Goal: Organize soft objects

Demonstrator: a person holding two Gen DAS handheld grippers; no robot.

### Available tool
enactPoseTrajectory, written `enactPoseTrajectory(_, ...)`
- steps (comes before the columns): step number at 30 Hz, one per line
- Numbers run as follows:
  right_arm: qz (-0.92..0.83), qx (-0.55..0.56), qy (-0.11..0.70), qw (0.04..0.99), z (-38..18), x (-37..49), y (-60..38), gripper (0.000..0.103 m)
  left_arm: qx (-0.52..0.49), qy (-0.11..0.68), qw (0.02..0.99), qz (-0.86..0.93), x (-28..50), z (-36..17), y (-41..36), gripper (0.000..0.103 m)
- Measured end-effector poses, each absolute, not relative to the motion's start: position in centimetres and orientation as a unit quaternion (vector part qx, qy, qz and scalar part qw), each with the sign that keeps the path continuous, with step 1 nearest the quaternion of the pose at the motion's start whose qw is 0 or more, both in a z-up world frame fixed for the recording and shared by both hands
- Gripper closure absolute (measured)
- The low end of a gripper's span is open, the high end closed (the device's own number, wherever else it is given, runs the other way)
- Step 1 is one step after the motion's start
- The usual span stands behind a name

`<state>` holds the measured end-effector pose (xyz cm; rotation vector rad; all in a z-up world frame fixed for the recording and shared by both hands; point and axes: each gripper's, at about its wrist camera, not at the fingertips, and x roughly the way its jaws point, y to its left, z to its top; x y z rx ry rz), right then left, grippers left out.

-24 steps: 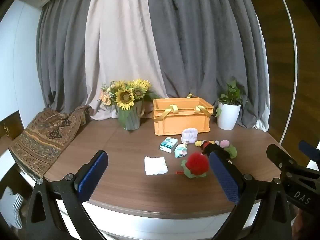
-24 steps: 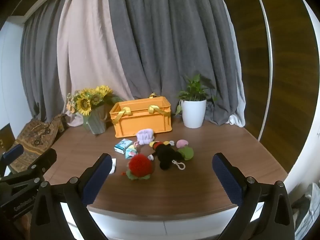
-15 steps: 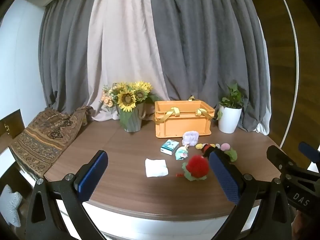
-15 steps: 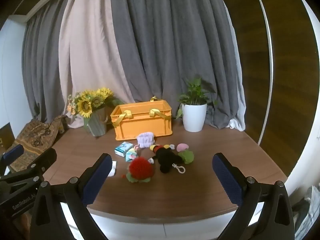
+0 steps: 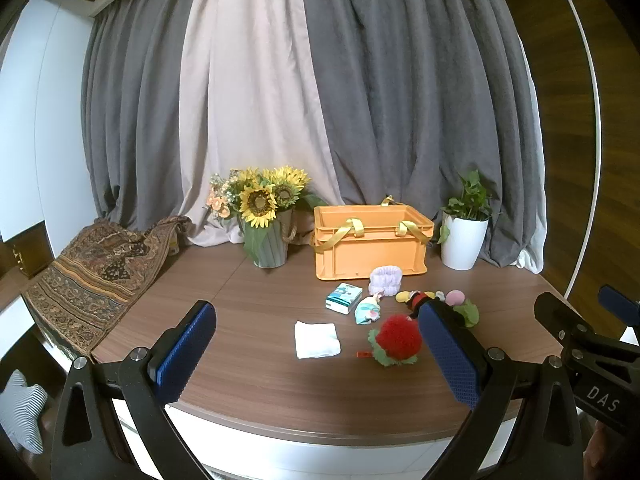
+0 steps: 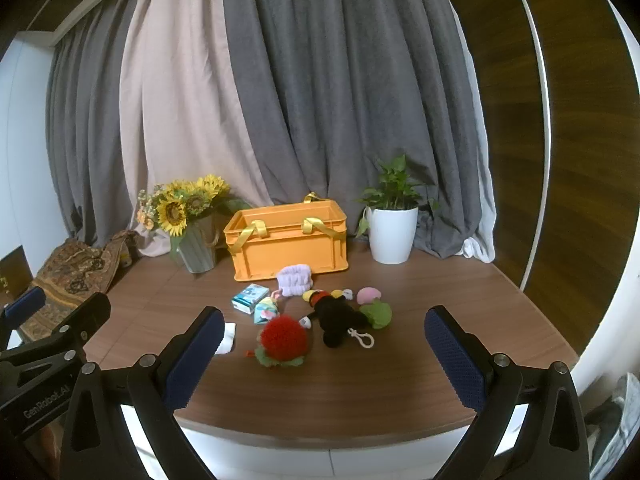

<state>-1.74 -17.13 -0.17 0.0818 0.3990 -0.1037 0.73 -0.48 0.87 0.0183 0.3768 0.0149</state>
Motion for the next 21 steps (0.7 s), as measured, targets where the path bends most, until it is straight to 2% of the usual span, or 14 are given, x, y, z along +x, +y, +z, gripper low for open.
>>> enactPoseTrajectory(21, -0.052, 0.041, 0.198, 0.978, -0.30, -1.71, -17.10, 0.001, 0.010, 0.186, 0.983, 0.005, 0.57, 0.44, -0.08, 0.000)
